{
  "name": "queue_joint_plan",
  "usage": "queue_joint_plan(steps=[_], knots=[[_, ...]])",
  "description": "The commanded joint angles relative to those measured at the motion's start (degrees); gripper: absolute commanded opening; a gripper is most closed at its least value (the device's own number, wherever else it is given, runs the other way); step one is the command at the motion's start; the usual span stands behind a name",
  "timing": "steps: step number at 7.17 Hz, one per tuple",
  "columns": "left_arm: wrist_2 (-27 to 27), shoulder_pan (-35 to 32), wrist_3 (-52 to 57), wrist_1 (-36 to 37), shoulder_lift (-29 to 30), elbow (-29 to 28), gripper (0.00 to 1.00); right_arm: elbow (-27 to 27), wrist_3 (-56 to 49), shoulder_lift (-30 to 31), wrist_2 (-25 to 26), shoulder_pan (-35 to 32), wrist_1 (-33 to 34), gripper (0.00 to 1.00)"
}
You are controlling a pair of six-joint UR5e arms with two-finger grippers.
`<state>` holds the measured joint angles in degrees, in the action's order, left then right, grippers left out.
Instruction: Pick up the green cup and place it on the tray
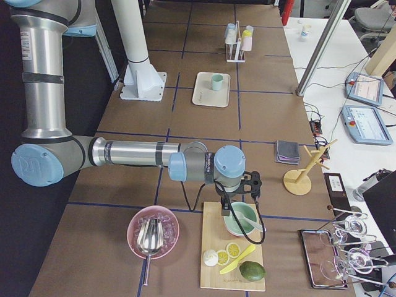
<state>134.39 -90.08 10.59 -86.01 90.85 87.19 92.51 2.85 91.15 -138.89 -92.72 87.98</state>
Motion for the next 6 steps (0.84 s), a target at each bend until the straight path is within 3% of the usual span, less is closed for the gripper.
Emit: queue_joint_plan(steps=[1,6], knots=[[1.57,-2.64,-0.05,-0.21,0.03,0.43,1.0,0.12,0.05,-0.09,-0.07,0.0,0.0,1.0],[1.67,-2.64,-0.57,-0.21,0.12,0.43,1.0,0.39,0.05,-0.09,-0.16,0.0,0.0,1.0]])
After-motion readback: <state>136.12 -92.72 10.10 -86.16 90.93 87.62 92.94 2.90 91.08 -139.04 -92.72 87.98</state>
